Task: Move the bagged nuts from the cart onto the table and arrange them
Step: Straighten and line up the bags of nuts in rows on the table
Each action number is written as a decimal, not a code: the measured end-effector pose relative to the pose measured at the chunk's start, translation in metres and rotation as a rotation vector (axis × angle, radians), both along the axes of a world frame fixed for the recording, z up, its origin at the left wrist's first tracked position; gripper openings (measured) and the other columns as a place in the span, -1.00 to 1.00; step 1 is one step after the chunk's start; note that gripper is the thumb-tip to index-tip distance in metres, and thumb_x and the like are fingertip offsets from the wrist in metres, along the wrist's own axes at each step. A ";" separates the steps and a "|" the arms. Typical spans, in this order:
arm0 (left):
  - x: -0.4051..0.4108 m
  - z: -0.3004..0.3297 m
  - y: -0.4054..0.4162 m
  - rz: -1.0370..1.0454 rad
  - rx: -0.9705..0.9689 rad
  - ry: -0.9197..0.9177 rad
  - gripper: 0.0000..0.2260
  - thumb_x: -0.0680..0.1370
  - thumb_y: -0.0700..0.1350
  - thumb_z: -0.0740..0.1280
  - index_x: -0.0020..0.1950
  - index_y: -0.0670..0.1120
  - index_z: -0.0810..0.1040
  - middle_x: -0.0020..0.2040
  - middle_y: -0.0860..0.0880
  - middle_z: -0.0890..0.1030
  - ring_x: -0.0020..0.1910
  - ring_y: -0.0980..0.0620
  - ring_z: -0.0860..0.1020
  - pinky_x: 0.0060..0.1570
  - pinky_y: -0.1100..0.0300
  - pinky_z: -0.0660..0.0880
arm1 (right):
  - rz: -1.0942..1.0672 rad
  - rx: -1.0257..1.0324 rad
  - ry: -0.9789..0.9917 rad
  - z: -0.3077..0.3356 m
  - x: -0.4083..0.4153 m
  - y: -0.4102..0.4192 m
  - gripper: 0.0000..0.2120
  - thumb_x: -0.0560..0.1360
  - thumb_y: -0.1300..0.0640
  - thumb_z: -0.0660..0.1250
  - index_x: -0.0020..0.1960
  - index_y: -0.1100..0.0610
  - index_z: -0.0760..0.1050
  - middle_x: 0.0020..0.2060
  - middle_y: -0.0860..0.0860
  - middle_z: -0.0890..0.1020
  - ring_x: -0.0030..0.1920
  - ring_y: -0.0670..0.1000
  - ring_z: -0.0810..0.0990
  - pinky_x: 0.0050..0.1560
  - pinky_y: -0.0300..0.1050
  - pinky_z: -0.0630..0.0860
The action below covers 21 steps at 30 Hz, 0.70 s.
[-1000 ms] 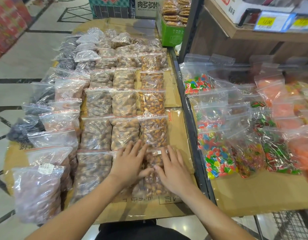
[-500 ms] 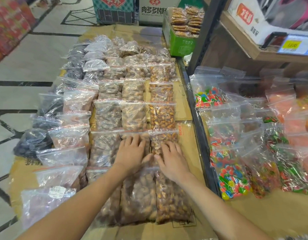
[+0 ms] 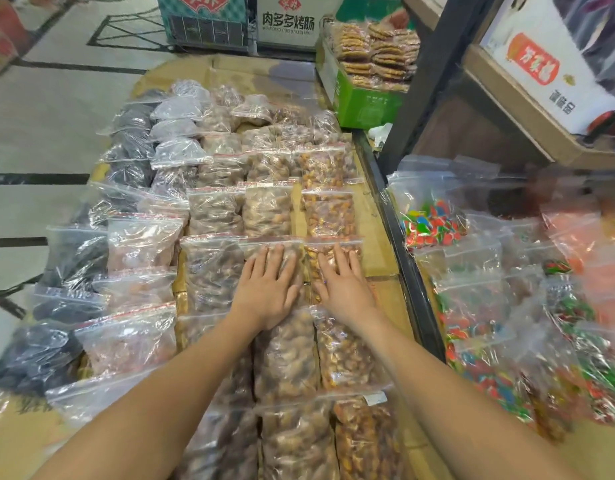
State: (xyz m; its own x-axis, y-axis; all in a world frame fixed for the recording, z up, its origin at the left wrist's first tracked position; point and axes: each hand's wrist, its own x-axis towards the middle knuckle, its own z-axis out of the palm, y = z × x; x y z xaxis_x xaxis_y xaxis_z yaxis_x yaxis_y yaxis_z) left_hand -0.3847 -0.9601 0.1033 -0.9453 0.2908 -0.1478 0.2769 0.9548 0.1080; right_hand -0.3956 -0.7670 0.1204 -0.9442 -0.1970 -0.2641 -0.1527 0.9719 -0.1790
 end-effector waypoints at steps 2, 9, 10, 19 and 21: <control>-0.004 0.000 0.001 0.008 -0.006 -0.010 -0.30 0.56 0.24 -0.37 0.67 -0.01 -0.16 0.67 -0.15 -0.09 0.64 -0.24 -0.13 0.58 -0.17 -0.12 | -0.018 -0.011 -0.018 -0.002 0.002 -0.001 -0.39 0.73 -0.11 0.01 0.70 -0.03 -0.13 0.67 0.08 -0.23 0.64 0.30 -0.26 0.63 0.22 -0.09; -0.020 0.019 -0.004 -0.071 -0.044 -0.001 -0.39 0.62 0.26 -0.15 0.60 0.03 0.18 0.60 -0.14 0.22 0.50 -0.26 0.25 0.41 -0.16 0.27 | -0.002 0.032 -0.089 0.012 -0.011 -0.006 -0.37 0.70 -0.14 0.10 0.69 -0.04 -0.03 0.68 0.10 -0.07 0.64 0.33 -0.13 0.58 0.30 0.12; -0.029 0.025 -0.007 -0.072 -0.013 0.021 -0.39 0.60 0.27 -0.17 0.53 0.04 0.30 0.53 -0.14 0.32 0.42 -0.23 0.34 0.34 -0.13 0.34 | -0.021 -0.015 -0.007 0.018 -0.018 -0.006 -0.44 0.69 -0.13 0.14 0.65 -0.03 0.15 0.63 0.13 0.16 0.60 0.36 0.07 0.50 0.29 0.29; -0.081 0.004 -0.017 0.182 0.036 -0.108 -0.38 0.60 0.39 -0.22 0.63 0.23 -0.19 0.64 0.01 -0.32 0.59 -0.40 -0.22 0.46 -0.45 -0.28 | -0.119 0.008 -0.001 0.000 -0.080 -0.015 -0.47 0.73 -0.16 -0.05 0.67 -0.19 -0.06 0.68 0.05 -0.15 0.65 0.29 -0.20 0.61 0.28 -0.08; -0.084 0.004 -0.017 0.186 0.044 -0.146 -0.38 0.58 0.41 -0.22 0.62 0.27 -0.21 0.63 0.06 -0.36 0.58 -0.41 -0.26 0.43 -0.47 -0.33 | -0.103 0.056 -0.035 -0.004 -0.079 -0.015 -0.46 0.73 -0.18 -0.14 0.67 -0.22 -0.19 0.66 0.05 -0.29 0.63 0.29 -0.32 0.60 0.24 -0.21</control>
